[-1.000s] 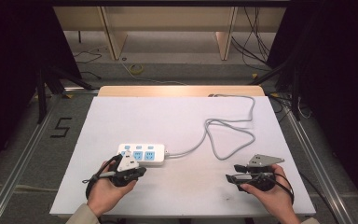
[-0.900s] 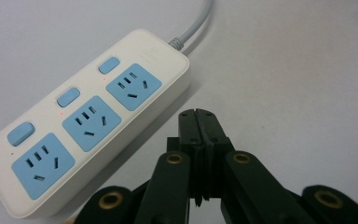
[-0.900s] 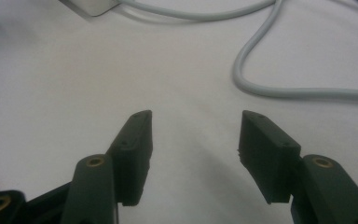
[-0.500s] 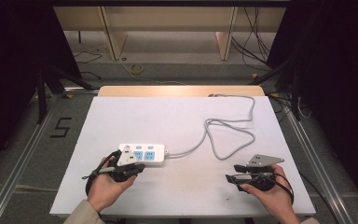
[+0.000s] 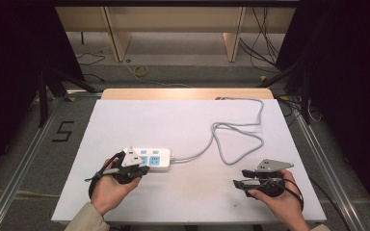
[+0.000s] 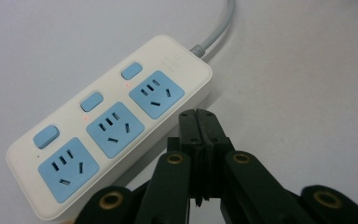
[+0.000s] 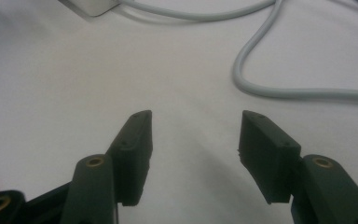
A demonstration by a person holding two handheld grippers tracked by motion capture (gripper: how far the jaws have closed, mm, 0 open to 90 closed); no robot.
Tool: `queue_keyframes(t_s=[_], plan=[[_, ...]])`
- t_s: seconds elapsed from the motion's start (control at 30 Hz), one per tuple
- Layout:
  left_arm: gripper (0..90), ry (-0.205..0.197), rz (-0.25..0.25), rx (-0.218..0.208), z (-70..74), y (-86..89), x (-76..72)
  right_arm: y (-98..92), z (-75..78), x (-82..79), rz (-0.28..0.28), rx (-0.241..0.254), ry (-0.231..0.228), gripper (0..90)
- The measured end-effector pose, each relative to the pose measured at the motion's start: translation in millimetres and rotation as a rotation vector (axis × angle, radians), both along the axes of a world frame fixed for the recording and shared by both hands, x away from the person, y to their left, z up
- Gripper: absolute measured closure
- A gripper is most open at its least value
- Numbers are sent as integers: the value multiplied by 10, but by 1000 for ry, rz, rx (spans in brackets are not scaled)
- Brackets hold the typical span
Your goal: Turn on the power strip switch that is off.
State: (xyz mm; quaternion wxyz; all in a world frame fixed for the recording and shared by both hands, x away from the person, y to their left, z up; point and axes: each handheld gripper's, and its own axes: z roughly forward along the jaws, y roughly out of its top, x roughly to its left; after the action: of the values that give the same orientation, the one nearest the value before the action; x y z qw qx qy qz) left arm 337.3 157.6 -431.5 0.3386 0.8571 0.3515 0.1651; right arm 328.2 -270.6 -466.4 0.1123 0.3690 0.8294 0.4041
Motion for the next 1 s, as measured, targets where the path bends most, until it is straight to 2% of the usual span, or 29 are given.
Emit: queue_keyframes(t_s=[1.0], plan=[[898, 6, 51, 20, 88, 90, 140, 2, 1, 0, 0, -2, -2, 453]])
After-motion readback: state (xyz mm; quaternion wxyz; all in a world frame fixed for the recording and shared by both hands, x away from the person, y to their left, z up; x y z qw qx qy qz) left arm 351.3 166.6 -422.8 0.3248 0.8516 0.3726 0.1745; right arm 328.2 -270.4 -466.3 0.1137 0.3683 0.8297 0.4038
